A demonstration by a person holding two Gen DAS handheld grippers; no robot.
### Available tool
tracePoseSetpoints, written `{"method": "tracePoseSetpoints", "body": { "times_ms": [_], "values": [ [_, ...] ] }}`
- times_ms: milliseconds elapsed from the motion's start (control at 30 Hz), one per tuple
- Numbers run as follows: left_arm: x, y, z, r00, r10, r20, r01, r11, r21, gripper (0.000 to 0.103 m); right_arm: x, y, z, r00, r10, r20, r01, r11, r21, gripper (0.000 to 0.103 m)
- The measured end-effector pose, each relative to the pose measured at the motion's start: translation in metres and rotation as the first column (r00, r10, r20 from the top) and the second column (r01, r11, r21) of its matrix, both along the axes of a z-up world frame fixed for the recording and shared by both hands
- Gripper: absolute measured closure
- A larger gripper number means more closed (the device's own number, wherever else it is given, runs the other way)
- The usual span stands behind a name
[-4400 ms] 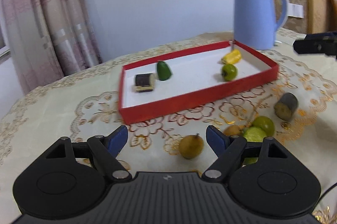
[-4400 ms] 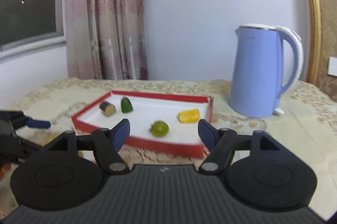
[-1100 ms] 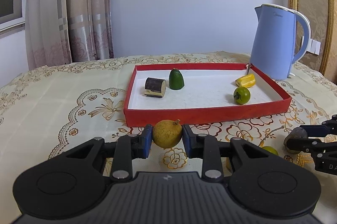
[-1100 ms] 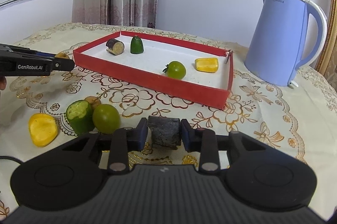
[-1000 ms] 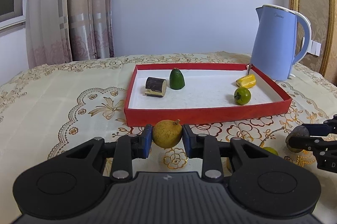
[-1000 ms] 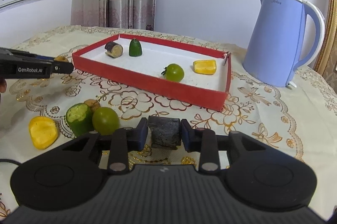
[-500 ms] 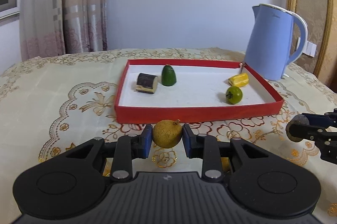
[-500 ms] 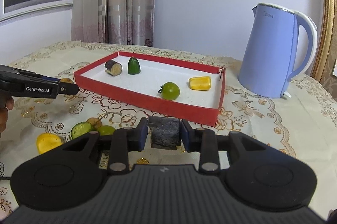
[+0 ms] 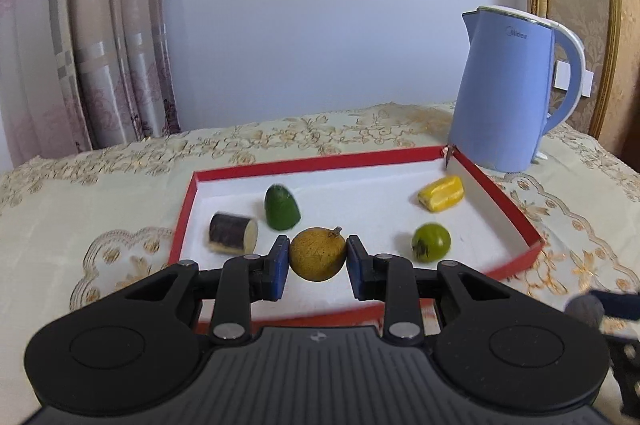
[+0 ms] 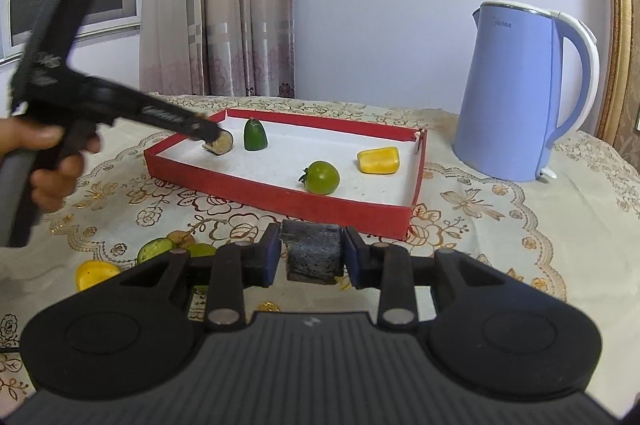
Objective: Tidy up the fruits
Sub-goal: 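Lower the brownish fruit into the tray with the left gripper while the right lifts the chunk, then carry the dark chunk into the tray and open the right gripper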
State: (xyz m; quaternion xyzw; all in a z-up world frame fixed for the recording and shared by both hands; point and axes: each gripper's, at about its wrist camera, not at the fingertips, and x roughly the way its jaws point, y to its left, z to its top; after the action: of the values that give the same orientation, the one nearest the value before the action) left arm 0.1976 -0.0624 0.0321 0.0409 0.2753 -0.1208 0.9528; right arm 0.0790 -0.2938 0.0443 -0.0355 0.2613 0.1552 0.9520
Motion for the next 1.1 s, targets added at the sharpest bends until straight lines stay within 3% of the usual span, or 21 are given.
{"method": "tracePoseSetpoints", "body": {
  "times_ms": [333, 600, 900, 933, 1033, 1100],
  "values": [
    [0.051, -0.027, -0.008, 1.0, -0.014, 0.013, 0.014, 0.999, 0.04, 0.074, -0.001, -0.005, 0.0, 1.0, -0.004, 0.002, 0.004, 1.0, 0.026, 0.072],
    [0.092, -0.052, -0.025, 0.999, -0.016, -0.035, 0.018, 0.998, 0.061, 0.074, -0.001, -0.006, 0.002, 1.0, -0.018, 0.003, 0.018, 1.0, 0.024, 0.072],
    [0.103, -0.057, -0.03, 0.999, 0.017, -0.043, -0.015, 0.998, 0.053, 0.073, 0.0, -0.005, 0.003, 0.999, -0.033, 0.003, 0.033, 0.999, 0.015, 0.072],
    [0.103, -0.057, -0.029, 0.999, 0.016, -0.042, -0.014, 0.999, 0.05, 0.071, 0.0, -0.004, 0.004, 0.999, -0.033, 0.004, 0.033, 0.999, 0.014, 0.072],
    [0.103, -0.055, -0.027, 0.999, 0.034, -0.036, -0.033, 0.999, 0.036, 0.048, 0.0, -0.003, 0.004, 0.999, -0.034, 0.008, 0.034, 0.999, 0.011, 0.072],
    [0.098, -0.053, -0.023, 0.999, 0.041, -0.017, -0.041, 0.998, 0.039, 0.046, 0.001, -0.002, 0.005, 0.999, -0.031, 0.01, 0.031, 1.0, 0.007, 0.072]
  ]
}}
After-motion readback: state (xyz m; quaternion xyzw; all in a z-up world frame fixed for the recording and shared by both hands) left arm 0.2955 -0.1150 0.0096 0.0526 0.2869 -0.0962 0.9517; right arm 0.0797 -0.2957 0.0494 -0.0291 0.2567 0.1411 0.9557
